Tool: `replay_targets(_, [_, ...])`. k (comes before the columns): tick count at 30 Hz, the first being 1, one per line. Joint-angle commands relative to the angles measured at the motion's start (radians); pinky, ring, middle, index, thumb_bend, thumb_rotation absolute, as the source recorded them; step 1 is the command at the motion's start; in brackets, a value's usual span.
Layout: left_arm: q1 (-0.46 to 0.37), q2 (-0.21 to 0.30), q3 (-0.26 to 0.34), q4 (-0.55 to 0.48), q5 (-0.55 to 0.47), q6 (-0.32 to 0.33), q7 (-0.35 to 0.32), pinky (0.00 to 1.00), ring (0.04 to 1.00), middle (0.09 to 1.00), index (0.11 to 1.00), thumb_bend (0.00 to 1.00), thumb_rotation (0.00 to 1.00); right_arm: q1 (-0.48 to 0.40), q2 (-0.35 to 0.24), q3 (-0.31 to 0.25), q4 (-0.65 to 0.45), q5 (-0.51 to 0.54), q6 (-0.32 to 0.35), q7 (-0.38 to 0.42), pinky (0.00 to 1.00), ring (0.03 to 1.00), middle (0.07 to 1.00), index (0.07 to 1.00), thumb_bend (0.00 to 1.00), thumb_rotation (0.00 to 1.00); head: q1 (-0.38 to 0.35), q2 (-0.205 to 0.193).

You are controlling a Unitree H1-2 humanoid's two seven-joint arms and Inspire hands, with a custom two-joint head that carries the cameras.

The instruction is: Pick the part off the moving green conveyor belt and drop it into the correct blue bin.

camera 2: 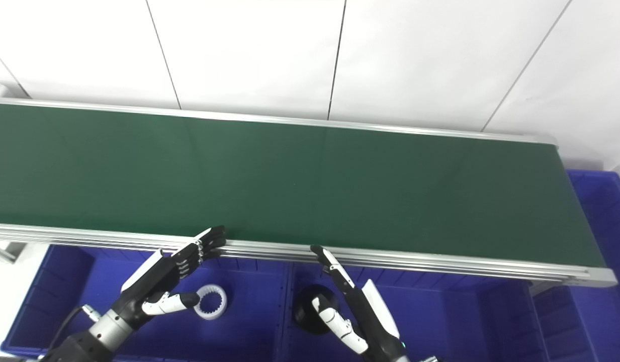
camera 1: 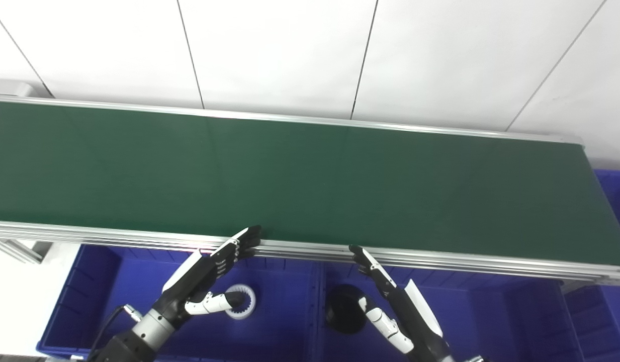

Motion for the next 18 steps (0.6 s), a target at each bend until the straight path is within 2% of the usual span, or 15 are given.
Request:
replay_targets(1, [-0.019, -0.008, 0.008, -0.017, 0.012, -0.021, -0.011, 0.92, 0.960, 0.977, 0.963, 0.57, 0.68, 0.002, 0.004, -0.001, -0.041, 0.012, 0.004, 0.003, 0.92, 0.953, 0.973, 0.965, 0.41, 0.98, -0.002, -0.002])
replay_targets(9, [-0.052, -0.031, -0.001, -0.016, 0.019, -0.021, -0.028, 0.92, 0.962, 0.986, 0.967, 0.56, 0.67, -0.001, 0.009, -0.002, -0.047, 0.010, 0.011, 0.002, 0.92, 0.957, 0.977, 0.964, 0.41, 0.95, -0.032, -0.005])
replay_targets(13, [-0.066, -0.030, 0.002, -0.008, 0.007, -0.021, -0.048, 0.93, 0.968, 0.992, 0.970, 0.56, 0.66, -0.004, 0.022, 0.003, -0.039, 0.000, 0.012, -0.003, 0.91, 0.953, 0.975, 0.963, 0.41, 0.96, -0.122, -0.010])
replay_targets(14, [-0.070, -0.027, 0.005, -0.005, 0.001, -0.021, -0.056, 0.93, 0.968, 0.992, 0.970, 0.56, 0.66, -0.005, 0.028, 0.006, -0.037, -0.006, 0.013, -0.006, 0.91, 0.953, 0.975, 0.963, 0.42, 0.96, -0.176, -0.011])
replay_targets(18, [-0.081, -0.016, 0.017, 0.017, -0.026, -0.021, -0.102, 0.95, 0.975, 0.993, 0.973, 0.57, 0.66, -0.008, 0.048, 0.014, -0.027, -0.050, 0.015, -0.019, 0.90, 0.947, 0.976, 0.964, 0.42, 0.97, -0.229, -0.017])
